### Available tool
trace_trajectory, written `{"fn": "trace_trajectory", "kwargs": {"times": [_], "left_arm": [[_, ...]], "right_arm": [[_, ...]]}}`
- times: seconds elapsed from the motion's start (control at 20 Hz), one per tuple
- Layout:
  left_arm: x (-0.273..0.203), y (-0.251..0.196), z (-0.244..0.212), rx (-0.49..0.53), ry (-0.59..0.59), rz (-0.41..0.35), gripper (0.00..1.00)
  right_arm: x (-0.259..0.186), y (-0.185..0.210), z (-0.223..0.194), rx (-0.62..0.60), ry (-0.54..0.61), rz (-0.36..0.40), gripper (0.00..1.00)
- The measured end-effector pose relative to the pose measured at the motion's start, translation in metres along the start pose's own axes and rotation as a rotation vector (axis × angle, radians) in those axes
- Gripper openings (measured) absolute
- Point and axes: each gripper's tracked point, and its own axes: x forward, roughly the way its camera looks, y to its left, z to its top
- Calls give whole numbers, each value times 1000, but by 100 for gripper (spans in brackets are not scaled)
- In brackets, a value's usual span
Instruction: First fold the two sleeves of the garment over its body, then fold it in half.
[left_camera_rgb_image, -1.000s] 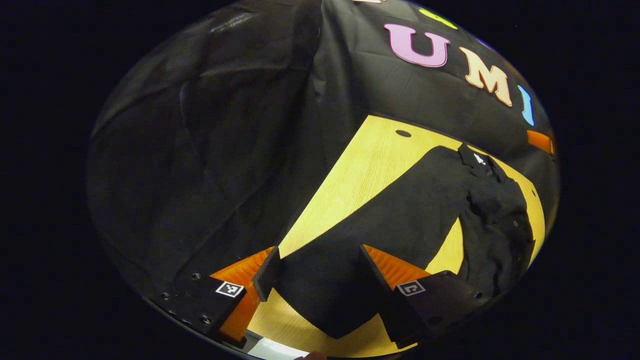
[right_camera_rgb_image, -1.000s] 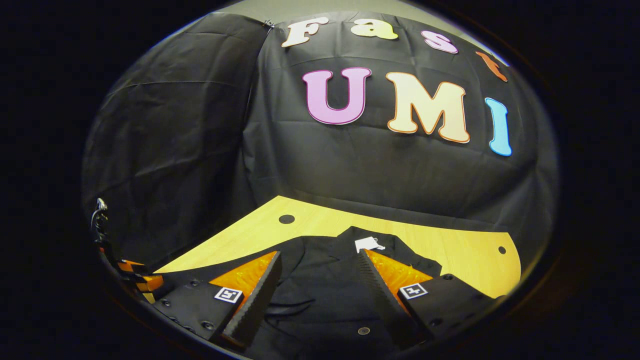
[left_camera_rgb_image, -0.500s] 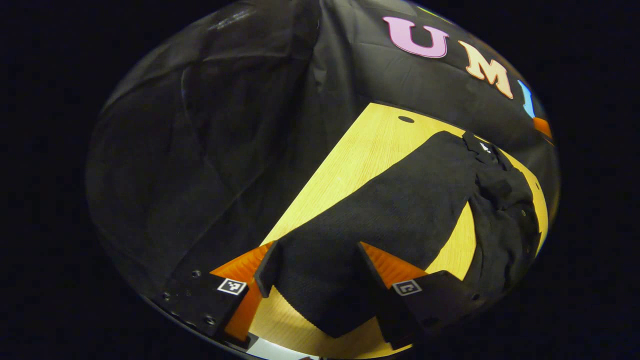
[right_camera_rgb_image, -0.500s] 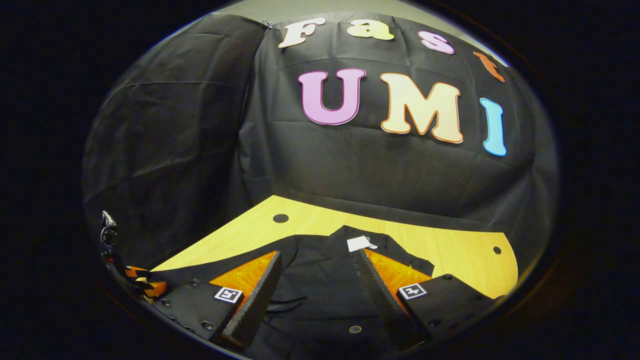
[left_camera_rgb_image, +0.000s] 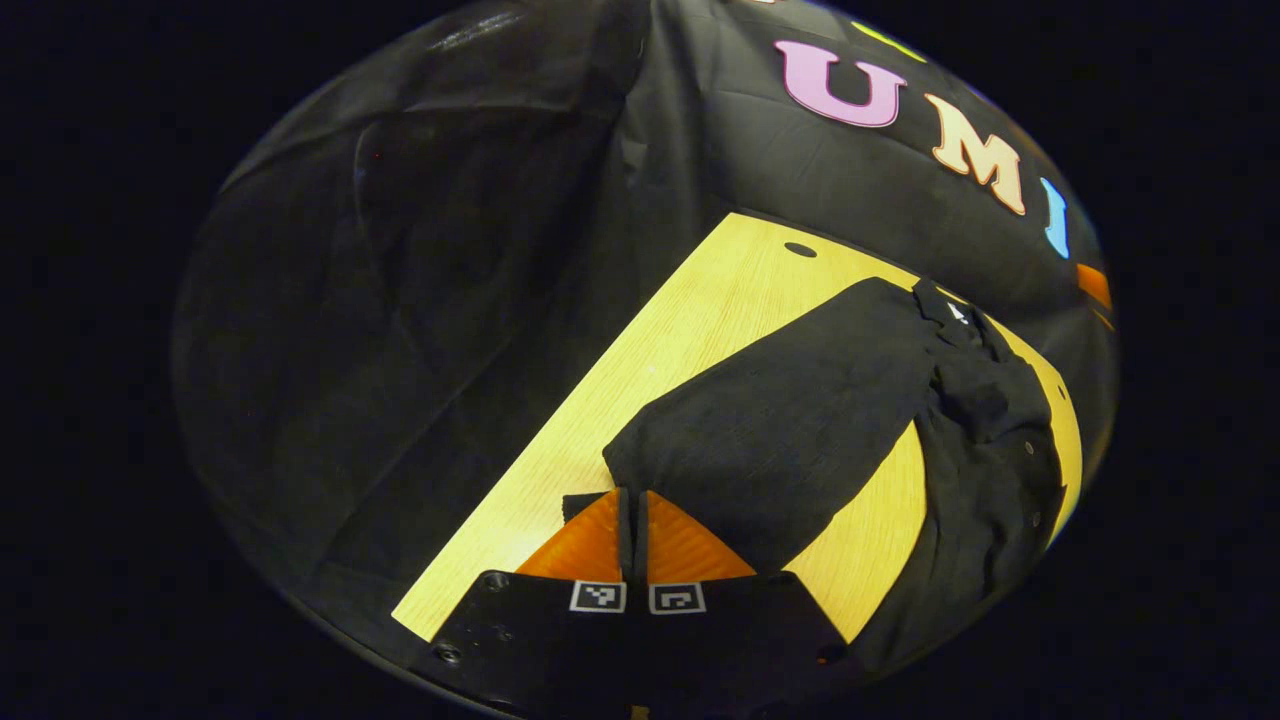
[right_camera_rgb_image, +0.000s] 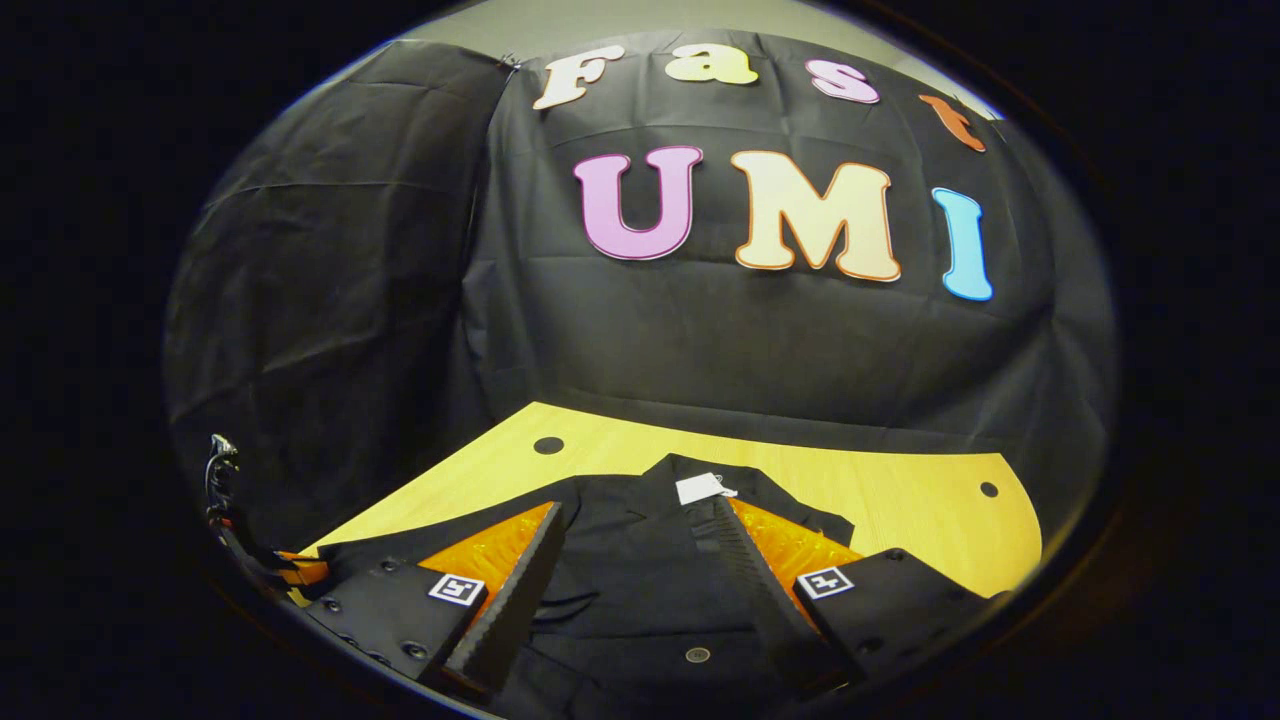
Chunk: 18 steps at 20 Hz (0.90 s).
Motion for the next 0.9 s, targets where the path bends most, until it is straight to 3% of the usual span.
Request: {"fn": "trace_trajectory", "kwargs": {"times": [0.15, 0.45, 0.9], "left_arm": [[-11, -12, 27, 12, -52, -20, 0], [-32, -86, 110, 44, -206, -169, 0], [-44, -208, 157, 176, -276, -365, 0]], "right_arm": [[-7, -13, -1, 27, -12, -13, 97], [-29, -43, -8, 76, -33, -41, 97], [-67, -101, -41, 136, -13, -102, 97]]}}
